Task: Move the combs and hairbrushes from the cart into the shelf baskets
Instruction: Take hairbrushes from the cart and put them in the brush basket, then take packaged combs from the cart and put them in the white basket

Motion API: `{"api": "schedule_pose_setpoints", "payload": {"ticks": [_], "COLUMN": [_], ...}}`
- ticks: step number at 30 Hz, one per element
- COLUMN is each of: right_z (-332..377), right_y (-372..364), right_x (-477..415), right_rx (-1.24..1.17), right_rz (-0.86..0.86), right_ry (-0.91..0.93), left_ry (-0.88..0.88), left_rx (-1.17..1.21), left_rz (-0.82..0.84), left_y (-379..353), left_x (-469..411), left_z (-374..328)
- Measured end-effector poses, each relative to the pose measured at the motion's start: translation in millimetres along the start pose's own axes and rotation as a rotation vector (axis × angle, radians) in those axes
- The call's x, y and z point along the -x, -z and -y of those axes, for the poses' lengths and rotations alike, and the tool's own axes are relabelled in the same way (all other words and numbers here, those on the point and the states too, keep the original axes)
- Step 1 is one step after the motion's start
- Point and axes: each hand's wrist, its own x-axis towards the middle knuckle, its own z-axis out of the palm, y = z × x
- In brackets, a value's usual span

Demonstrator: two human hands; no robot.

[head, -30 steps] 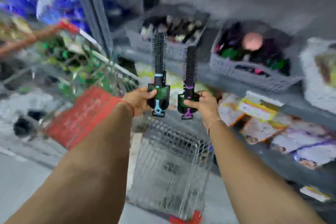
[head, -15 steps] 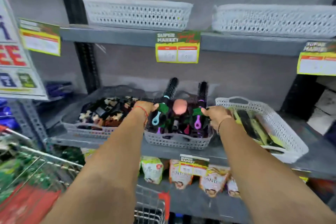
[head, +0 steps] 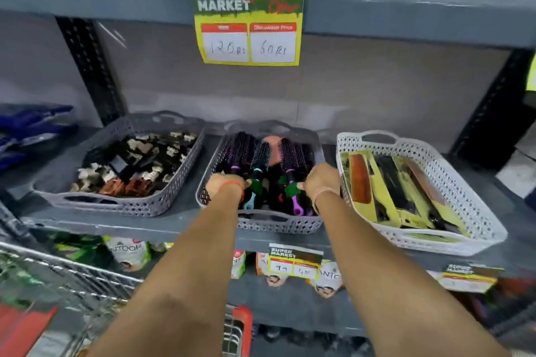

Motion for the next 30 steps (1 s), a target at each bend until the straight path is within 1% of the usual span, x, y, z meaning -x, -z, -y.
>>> {"api": "schedule_pose_setpoints", "payload": {"ticks": [2,3,4,5,6,7,8,9,10,12,13,15,17,19,21,23,26,27,28,30], "right_z": [3.6,10.7,18.8,32.4,49.2,69.9,86.2,103.9,119.8,146.5,154.4,156.4,152.9,140.2,126.4,110.8,86.1,78.0,71.5,59.6], "right_y": [0.4,1.2,2.8,2.1,0.0,-4.6,-8.7,-20.3,-34.2,-73.0,-96.0,-142.7,-200.2,-252.2,-300.7,-343.5,-405.9,-425.4,-438.7,-470.4], "right_x": [16.3,27.4,36.5,52.2,68.0,87.2,102.6,120.3,137.4,168.1,181.3,195.7,207.7,213.3,214.7,210.0,202.0,200.4,199.0,198.3], "right_rx": [-0.051,-0.107,-0.170,-0.267,-0.397,-0.549,-0.687,-0.792,-0.859,-0.874,-0.857,-0.808,-0.650,-0.508,-0.410,-0.278,-0.065,0.006,0.101,0.417], "right_rz": [-0.079,-0.137,-0.181,-0.191,-0.153,-0.077,0.013,0.124,0.230,0.424,0.523,0.668,0.772,0.871,0.972,1.028,1.108,1.120,1.125,1.146], "right_ry": [0.031,0.063,0.117,0.186,0.265,0.329,0.366,0.383,0.386,0.380,0.375,0.332,0.321,0.295,0.237,0.206,0.220,0.257,0.347,0.691], "left_ry": [-0.085,-0.134,-0.192,-0.211,-0.240,-0.269,-0.272,-0.238,-0.179,-0.041,0.037,0.179,0.309,0.432,0.556,0.658,0.798,0.841,0.859,0.874], "left_rx": [0.003,0.004,0.038,0.066,0.129,0.236,0.358,0.460,0.528,0.661,0.700,0.731,0.789,0.850,0.890,0.907,0.884,0.860,0.820,0.673], "left_rz": [-0.037,-0.087,-0.134,-0.154,-0.152,-0.164,-0.132,-0.130,-0.169,-0.211,-0.210,-0.173,-0.086,-0.080,-0.118,-0.195,-0.334,-0.371,-0.398,-0.391], "left_y": [16.5,28.4,41.3,60.1,81.7,107.2,128.9,152.1,174.7,207.2,215.7,214.7,205.0,188.3,168.1,144.8,103.5,90.1,79.7,61.5], "left_x": [19.4,31.0,39.7,44.6,39.2,36.0,22.8,6.4,-4.1,-12.7,-8.6,5.5,14.6,15.3,13.1,5.3,-16.3,-22.8,-28.2,-41.9], "left_z": [2.4,4.6,5.2,13.5,25.1,41.7,57.2,85.6,118.8,192.6,228.3,282.0,338.9,390.9,436.4,474.9,520.8,530.8,538.2,557.1]}}
